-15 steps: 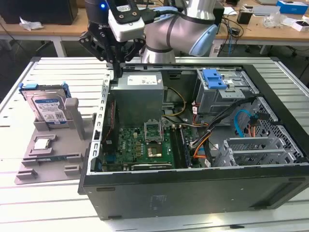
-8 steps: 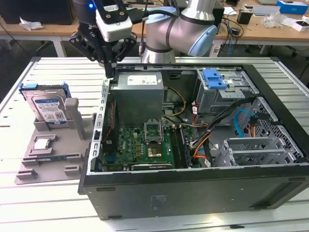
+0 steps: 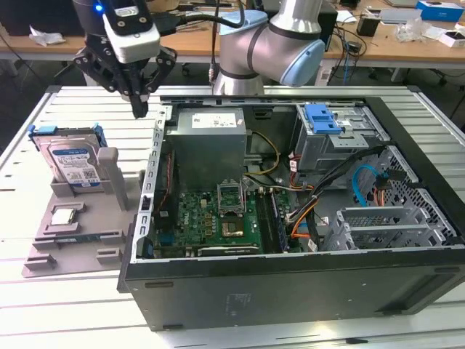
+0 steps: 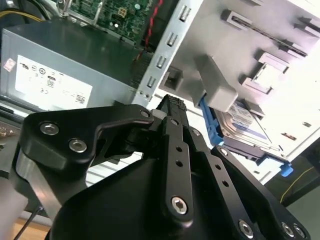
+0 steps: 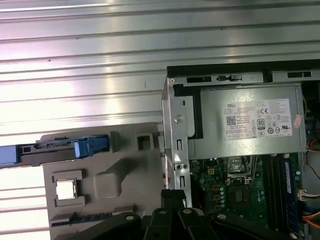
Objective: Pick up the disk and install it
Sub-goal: 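Reach for the disk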
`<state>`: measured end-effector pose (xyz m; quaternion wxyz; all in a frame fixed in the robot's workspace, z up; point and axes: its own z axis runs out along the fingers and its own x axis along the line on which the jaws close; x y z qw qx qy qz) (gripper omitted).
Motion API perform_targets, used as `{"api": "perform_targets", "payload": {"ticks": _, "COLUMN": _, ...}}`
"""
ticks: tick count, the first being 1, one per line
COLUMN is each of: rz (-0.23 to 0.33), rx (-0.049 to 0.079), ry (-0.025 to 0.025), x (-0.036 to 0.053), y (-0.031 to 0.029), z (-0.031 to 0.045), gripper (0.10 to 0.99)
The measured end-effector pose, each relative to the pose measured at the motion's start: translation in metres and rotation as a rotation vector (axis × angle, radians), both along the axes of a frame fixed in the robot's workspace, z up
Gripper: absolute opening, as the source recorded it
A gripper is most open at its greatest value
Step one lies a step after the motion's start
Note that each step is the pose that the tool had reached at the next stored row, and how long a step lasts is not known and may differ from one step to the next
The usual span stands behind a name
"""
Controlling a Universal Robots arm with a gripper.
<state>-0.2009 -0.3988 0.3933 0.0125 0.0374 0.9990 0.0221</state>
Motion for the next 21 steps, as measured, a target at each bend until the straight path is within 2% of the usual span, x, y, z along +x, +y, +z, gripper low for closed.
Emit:
{"api": "perform_targets", "payload": {"ticks": 2, "rz": 0.000, "rx": 0.000, "ry": 0.0000, "x": -0.0108, "y": 0.0000, "z": 0.0000, "gripper": 0.106}}
{"api": "perform_targets", "payload": {"ticks": 11, "rz": 0.000, "rx": 0.000, "ry": -0.0001, "x": -0.0342, "y": 0.0000, "z": 0.0000, "gripper": 0.106}}
{"api": "perform_targets", "payload": {"ticks": 13, "rz": 0.000, "rx": 0.000, "ry": 0.0000, "x": -0.0413, "y": 0.0000, "z": 0.0000, "gripper": 0.106}}
{"api": "perform_targets", "payload": {"ticks": 15, "rz": 0.000, "rx": 0.000, "ry": 0.0000, "x": -0.0522, "y": 0.0000, "z": 0.0000, "gripper": 0.106}}
{"api": "perform_targets", "payload": {"ticks": 21, "rz": 0.000, "rx": 0.000, "ry": 0.0000, "x": -0.0650, "y": 0.0000, "z": 0.0000, "gripper": 0.106}}
